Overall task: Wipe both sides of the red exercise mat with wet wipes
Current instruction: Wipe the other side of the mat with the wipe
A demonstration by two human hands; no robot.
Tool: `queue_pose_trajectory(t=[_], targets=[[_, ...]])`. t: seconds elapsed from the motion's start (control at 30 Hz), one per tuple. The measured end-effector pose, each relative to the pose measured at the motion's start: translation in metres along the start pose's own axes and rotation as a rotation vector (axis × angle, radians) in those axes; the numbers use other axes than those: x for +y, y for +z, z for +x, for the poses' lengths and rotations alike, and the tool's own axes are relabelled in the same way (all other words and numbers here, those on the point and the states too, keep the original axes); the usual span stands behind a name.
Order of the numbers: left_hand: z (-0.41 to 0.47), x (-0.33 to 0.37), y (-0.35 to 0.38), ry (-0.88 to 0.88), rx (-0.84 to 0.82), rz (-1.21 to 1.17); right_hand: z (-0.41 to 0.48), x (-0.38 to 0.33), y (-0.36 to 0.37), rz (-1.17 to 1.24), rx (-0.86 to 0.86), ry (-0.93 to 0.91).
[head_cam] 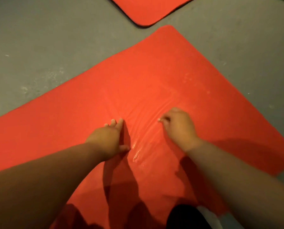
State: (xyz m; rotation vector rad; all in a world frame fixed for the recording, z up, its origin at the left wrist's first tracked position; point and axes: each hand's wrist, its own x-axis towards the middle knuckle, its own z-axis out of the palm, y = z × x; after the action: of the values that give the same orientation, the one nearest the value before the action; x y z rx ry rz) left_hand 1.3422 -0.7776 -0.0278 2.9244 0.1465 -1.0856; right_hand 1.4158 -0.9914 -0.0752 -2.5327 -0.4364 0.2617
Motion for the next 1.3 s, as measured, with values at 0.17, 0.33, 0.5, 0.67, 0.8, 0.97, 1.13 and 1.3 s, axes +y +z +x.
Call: queue_pose_trajectory(t=[0.17, 0.33, 0.5, 0.67, 0.8, 0.97, 1.13, 1.3], targets=[[0.006, 0.029, 0.008, -0.089, 0.007, -0.014, 0.009, 0.034, -0.031, -0.153, -0.041, 0.079], [0.005, 0.028, 0.007, -0.059, -0.021, 0.016, -0.083, -0.042, 0.018, -0.099, -0.422, -0.278], [0.002, 0.025, 0.013, -0.024, 0.001, 0.004, -0.047, 0.008, -0.008, -0.044, -0.104, 0.082], [0.002, 0.012, 0.015, 0.046, -0.026, 0.078, -0.049, 0.025, -0.028, -0.285, -0.047, 0.198], [0.002, 0.017, 0.012, 0.04, -0.042, 0.064, -0.121, -0.048, 0.025, -0.163, -0.447, -0.253], [0.007, 0.019, 0.014, 0.02, -0.046, 0.026, -0.078, 0.005, -0.017, -0.222, -0.217, 0.121], [0.005, 0.014, 0.019, 0.037, -0.024, 0.011, -0.076, 0.034, -0.054, -0.3, -0.16, 0.336], [0.005, 0.016, 0.018, 0.034, -0.022, 0.021, -0.155, -0.025, 0.004, -0.165, -0.325, -0.1]])
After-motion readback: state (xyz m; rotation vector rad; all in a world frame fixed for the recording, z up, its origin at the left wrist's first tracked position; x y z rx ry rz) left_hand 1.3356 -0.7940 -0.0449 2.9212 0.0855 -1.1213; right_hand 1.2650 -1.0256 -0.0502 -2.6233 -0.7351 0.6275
